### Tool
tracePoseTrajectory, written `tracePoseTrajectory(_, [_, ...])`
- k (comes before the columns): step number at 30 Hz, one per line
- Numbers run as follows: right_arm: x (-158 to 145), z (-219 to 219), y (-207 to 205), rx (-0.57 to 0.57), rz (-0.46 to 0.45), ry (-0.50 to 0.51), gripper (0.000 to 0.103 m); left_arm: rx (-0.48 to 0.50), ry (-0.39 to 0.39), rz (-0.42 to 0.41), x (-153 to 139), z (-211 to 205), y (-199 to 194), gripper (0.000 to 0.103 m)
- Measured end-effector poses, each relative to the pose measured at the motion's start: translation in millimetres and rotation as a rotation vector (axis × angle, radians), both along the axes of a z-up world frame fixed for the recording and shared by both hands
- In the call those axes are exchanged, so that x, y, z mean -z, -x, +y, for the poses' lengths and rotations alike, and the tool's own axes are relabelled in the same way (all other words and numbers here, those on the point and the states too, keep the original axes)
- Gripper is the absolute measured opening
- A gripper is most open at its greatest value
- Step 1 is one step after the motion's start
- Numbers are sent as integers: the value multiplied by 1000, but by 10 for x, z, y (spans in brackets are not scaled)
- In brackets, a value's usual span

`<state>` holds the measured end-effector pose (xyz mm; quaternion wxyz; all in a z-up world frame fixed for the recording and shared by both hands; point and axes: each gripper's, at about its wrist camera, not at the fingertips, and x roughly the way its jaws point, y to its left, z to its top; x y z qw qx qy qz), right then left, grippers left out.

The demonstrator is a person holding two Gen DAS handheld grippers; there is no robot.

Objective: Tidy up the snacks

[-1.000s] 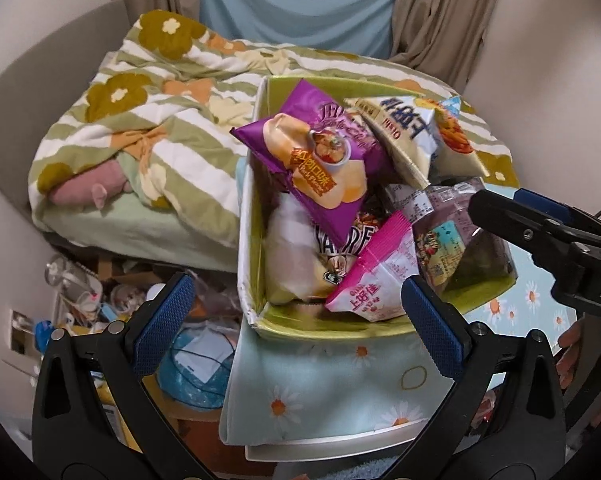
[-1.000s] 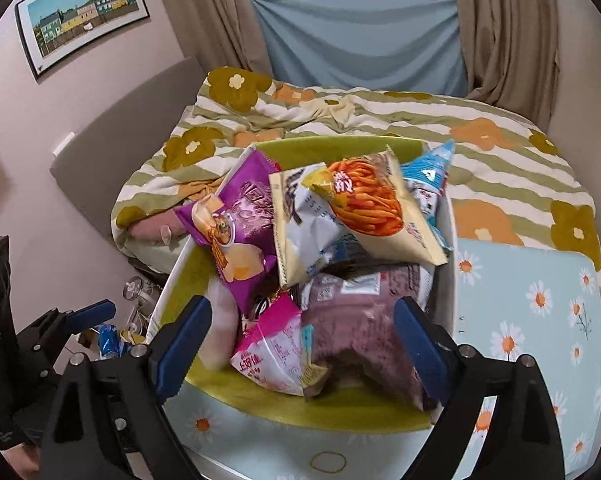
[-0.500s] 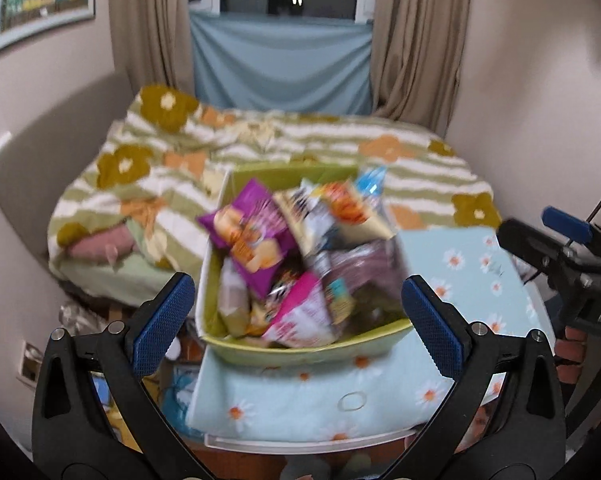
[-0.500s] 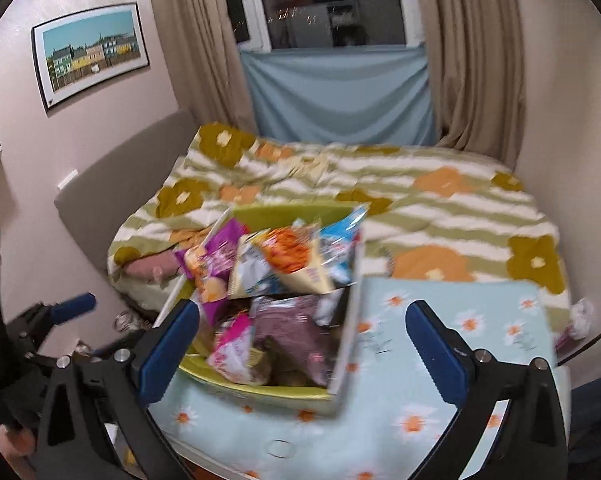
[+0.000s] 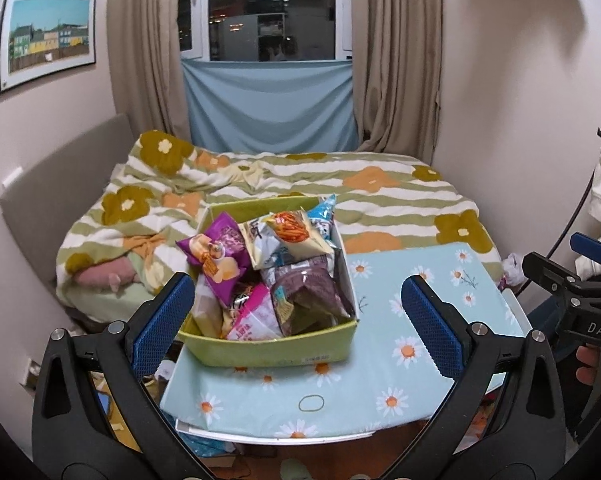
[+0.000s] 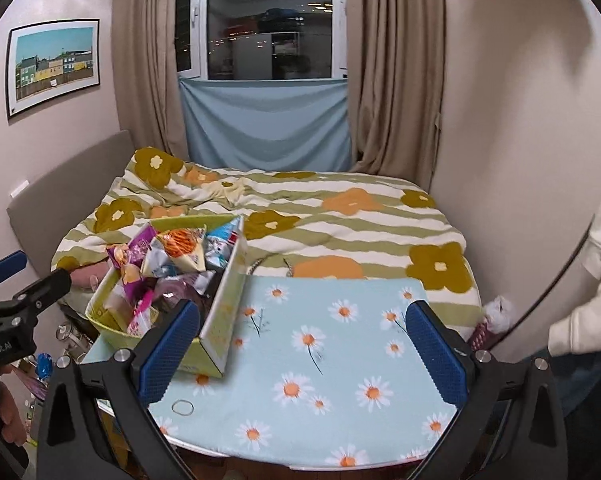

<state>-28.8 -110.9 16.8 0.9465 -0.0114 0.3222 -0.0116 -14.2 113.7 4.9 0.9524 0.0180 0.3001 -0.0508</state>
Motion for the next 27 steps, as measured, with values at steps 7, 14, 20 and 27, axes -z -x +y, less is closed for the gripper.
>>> tracePoseTrajectory(7, [59,-75,69,15,6,-24,103,-1,-23,5,22,-99,66,103])
tracePoseTrajectory(14, [78,-104,83,25,-2,-27,103,-2,-24,4,25,-120,79,103])
tracePoseTrajectory(20, [80,-113,65,34,-4,-27,103,1,-22,3,18,-130,62,103])
tracePoseTrajectory(27, [89,-135,42,46,0,-28,103,11,-28,10,23,-171,-6,103])
